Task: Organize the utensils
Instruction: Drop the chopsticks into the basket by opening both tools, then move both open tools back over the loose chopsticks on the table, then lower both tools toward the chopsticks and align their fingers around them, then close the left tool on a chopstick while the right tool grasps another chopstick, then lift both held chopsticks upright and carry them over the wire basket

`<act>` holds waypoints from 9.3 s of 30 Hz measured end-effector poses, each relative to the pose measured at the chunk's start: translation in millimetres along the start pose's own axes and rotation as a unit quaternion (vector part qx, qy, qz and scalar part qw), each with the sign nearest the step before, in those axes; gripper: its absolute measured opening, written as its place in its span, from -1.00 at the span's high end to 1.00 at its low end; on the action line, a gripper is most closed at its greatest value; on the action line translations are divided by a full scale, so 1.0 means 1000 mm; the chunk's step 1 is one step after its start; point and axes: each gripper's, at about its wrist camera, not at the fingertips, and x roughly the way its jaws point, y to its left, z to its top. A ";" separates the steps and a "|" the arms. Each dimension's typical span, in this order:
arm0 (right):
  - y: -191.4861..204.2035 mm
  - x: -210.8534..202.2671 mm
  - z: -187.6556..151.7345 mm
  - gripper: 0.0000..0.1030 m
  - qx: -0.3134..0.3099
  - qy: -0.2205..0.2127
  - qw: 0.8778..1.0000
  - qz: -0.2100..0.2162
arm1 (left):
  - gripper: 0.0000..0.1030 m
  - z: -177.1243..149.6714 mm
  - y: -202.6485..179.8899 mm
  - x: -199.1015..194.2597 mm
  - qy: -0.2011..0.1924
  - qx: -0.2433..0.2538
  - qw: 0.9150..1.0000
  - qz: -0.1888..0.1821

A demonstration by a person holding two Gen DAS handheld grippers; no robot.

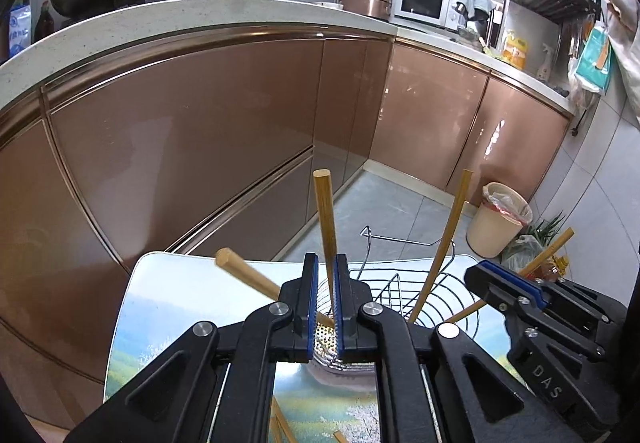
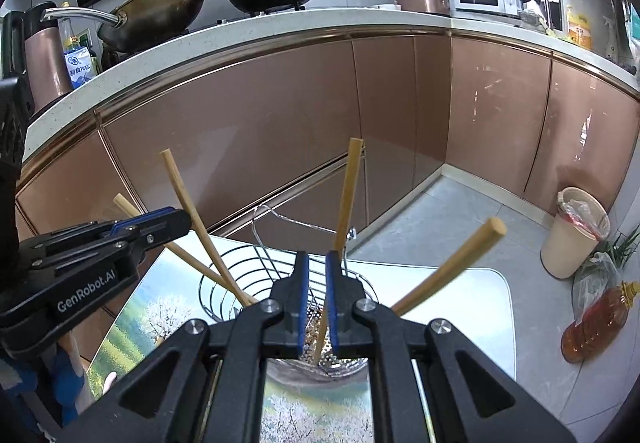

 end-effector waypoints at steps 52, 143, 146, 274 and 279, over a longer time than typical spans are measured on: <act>0.035 -0.105 -0.071 0.84 -0.032 0.048 0.998 0.032 | 0.49 -0.126 0.065 -0.062 0.160 -0.067 0.984 0.029; 0.016 -0.028 -0.165 0.39 -0.007 0.131 0.991 0.029 | -0.02 -0.176 0.072 -0.015 0.144 -0.042 0.988 0.045; 0.016 -0.027 -0.165 0.39 -0.011 0.132 0.991 0.027 | -0.02 -0.177 0.077 -0.015 0.154 -0.043 0.986 0.044; 0.048 -0.107 -0.115 0.88 -0.094 0.070 0.987 0.107 | 0.89 -0.114 0.058 -0.087 0.097 -0.028 0.993 -0.060; 0.055 -0.136 -0.102 0.88 -0.095 0.029 0.990 0.100 | 0.89 -0.102 0.055 -0.114 0.067 -0.027 0.995 -0.067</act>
